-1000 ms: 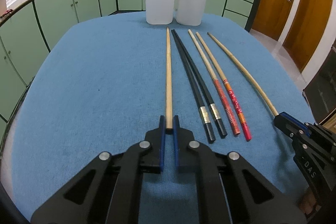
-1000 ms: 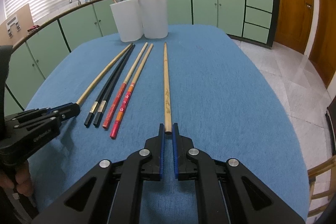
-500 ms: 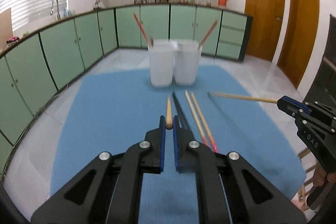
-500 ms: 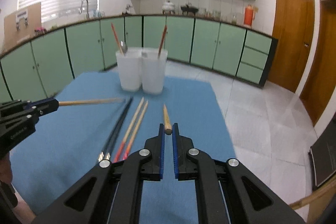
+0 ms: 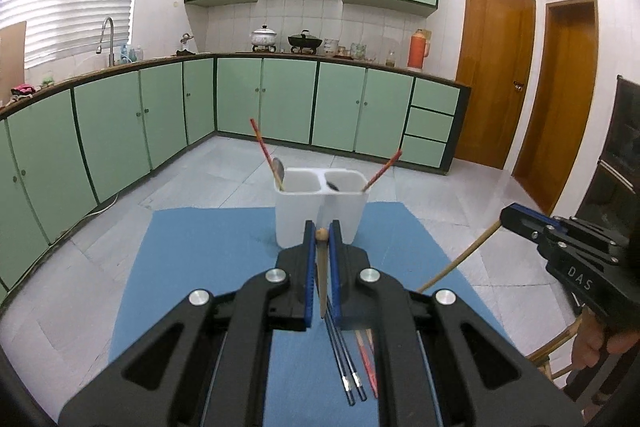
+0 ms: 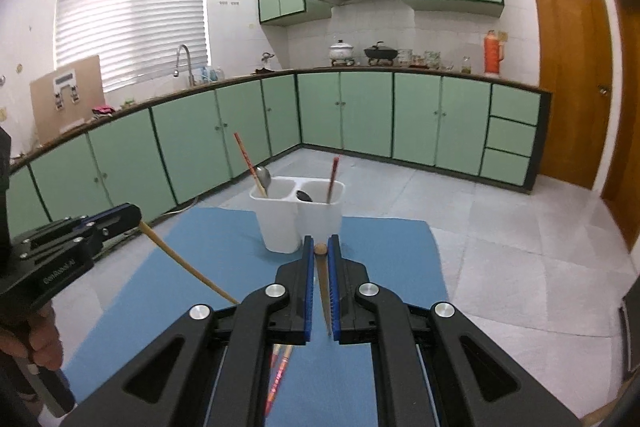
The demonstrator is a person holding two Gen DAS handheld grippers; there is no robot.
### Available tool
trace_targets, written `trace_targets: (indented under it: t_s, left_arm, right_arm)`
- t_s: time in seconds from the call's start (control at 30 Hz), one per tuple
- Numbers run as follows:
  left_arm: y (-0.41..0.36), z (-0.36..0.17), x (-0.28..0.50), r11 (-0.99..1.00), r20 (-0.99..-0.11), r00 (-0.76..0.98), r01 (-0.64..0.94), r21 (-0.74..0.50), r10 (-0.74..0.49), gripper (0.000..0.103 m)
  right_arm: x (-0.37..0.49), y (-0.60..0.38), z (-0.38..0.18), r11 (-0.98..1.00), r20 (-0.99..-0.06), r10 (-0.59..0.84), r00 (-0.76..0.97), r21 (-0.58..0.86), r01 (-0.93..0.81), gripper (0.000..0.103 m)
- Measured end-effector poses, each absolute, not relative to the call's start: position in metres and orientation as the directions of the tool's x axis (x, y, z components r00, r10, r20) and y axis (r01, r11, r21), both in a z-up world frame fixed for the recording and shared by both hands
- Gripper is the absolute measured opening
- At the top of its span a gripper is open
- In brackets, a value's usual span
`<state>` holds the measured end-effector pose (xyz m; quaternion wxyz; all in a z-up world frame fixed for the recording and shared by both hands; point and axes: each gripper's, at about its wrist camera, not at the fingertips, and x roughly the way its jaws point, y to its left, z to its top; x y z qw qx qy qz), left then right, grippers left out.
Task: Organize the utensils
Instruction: 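Lift both wooden chopsticks over the white holder and release them inside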
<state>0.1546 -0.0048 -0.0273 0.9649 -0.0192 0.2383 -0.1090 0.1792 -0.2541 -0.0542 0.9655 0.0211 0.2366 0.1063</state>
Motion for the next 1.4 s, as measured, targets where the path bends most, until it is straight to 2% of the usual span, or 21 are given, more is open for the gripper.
trace_targets:
  t_s: [0.33,0.83,1.07,1.2,1.27,1.4]
  left_arm:
    - [-0.002,-0.001,0.170,0.969,-0.413,0.877,0.221,-0.110,-0.246,0.006]
    - [0.005,0.072,0.197,0.974,-0.222,0.950,0.196,-0.118,-0.218,0.006]
    - [-0.004,0.074,0.244,0.978,-0.213,0.957,0.179,-0.109,-0.199,0.006]
    - [-0.005,0.058,0.280,0.980,-0.240,0.953,0.164,-0.110,-0.186,0.006]
    - [-0.008,0.056,0.291,0.986,-0.197,0.968,0.146,-0.078,-0.158,0.006]
    - [-0.011,0.061,0.307,0.981,-0.185,0.966,0.167,-0.095,-0.182,0.006]
  right_arm:
    - [0.203,-0.252,-0.024,0.958,-0.435,0.284,0.854,0.094,-0.271,0.007]
    - [0.255,-0.233,0.053,0.942,-0.282,0.332,0.900,0.053,-0.331,0.007]
    - [0.305,-0.233,0.072,0.952,-0.239,0.305,0.922,0.061,-0.299,0.007]
    - [0.338,-0.229,0.056,0.959,-0.257,0.282,0.924,0.048,-0.279,0.007]
    - [0.352,-0.227,0.043,0.960,-0.284,0.277,0.918,0.051,-0.274,0.007]
    - [0.372,-0.224,0.017,0.960,-0.336,0.279,0.899,0.065,-0.274,0.007]
